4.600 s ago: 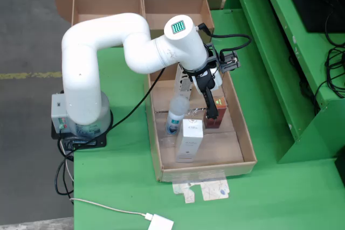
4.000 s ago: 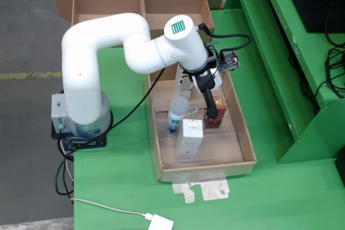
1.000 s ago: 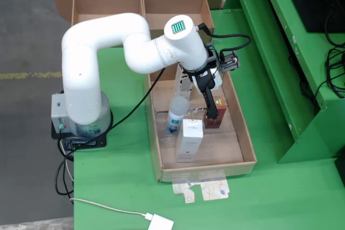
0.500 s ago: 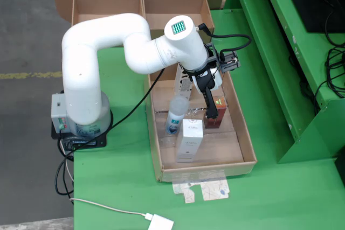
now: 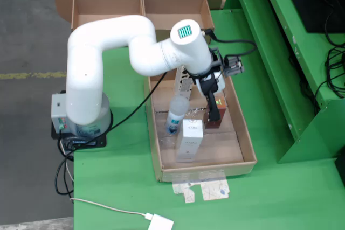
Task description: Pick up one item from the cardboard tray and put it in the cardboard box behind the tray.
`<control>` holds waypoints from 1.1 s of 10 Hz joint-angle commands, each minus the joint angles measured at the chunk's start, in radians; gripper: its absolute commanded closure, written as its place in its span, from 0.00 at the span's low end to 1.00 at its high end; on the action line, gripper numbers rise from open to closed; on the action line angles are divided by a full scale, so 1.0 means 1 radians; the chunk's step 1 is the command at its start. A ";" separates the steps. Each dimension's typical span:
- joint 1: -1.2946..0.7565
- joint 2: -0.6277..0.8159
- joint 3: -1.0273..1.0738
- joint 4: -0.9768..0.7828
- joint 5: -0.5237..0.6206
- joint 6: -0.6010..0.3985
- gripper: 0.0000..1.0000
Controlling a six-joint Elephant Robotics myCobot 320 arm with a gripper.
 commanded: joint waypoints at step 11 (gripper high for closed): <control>0.142 0.272 -0.123 -0.145 -0.044 0.048 0.00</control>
